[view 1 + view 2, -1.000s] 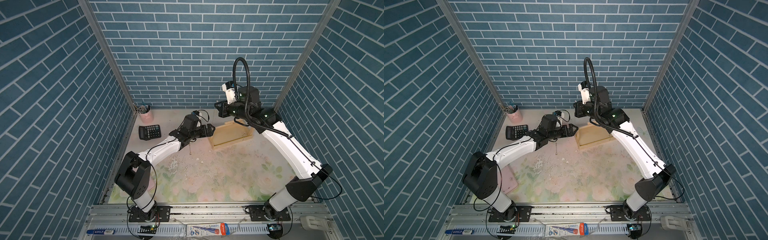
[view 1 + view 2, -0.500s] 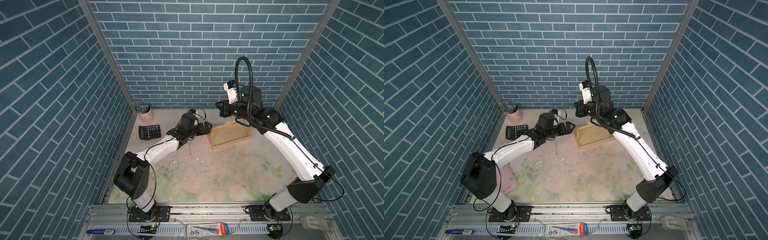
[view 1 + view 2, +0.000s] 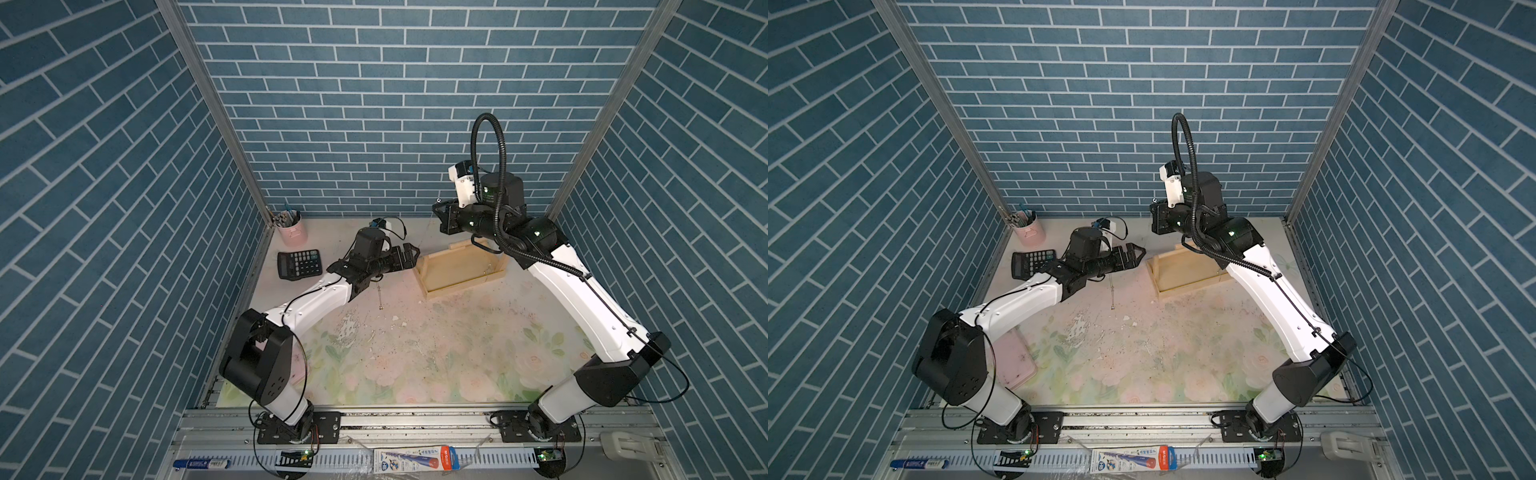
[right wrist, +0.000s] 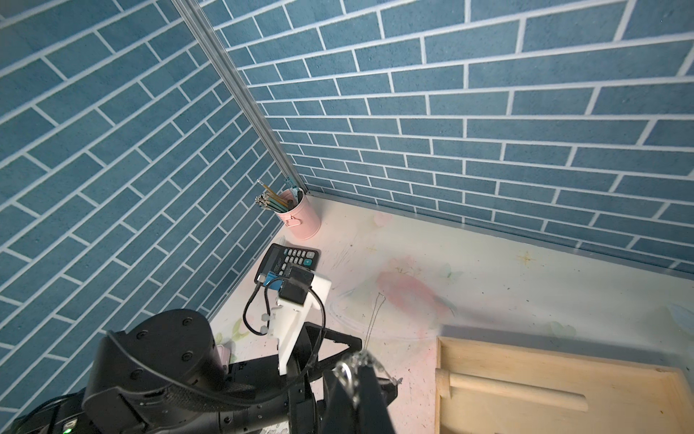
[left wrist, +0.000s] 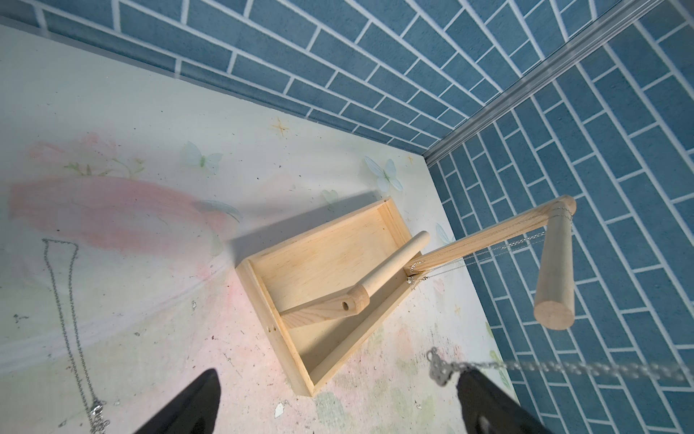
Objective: Take the necklace off the jewelry display stand
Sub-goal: Take off the necklace from the stand.
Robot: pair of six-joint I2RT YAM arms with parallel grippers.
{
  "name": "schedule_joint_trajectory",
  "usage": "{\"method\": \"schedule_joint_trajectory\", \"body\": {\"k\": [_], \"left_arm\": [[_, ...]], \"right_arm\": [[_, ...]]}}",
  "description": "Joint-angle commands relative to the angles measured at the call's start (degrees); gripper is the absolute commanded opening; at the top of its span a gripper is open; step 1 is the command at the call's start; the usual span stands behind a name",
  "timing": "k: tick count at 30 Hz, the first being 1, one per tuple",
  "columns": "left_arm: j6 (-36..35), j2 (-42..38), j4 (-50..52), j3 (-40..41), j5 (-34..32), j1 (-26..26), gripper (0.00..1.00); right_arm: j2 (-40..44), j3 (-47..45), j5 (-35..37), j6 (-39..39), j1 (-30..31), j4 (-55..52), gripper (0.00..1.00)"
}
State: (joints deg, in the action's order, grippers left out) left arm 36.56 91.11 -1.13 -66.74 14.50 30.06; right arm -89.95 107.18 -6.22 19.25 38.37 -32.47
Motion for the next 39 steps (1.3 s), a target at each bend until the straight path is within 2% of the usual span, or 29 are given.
{"method": "schedule_joint_trajectory", "body": {"k": [1,15,28,34,39], "left_arm": [[-0.3,-1.2,-0.7,0.9,0.9,-0.6,0.99],[0.4,-0.7,-2.7,1.6,3.2,-0.7,0.99],[3.2,-2.5,-11.9,7.5,6.9,-0.4,0.99],[3.8,-0.4,-16.6,6.7,8.6,1.5,0.93],[3.4,1.4,-19.7,5.0,9.2,4.3,0.92]], "right_arm": [[1.1,-0.1,0.9,0.8,0.4,-0.7,0.0],[0.8,0.3,0.9,0.8,0.4,-1.0,0.0],[0.4,0.4,0.9,0.8,0.4,-0.7,0.0],[0.8,-0.3,0.9,0.9,0.4,-0.4,0.0],[1.1,-0.7,0.9,0.9,0.4,-0.4,0.0]]}}
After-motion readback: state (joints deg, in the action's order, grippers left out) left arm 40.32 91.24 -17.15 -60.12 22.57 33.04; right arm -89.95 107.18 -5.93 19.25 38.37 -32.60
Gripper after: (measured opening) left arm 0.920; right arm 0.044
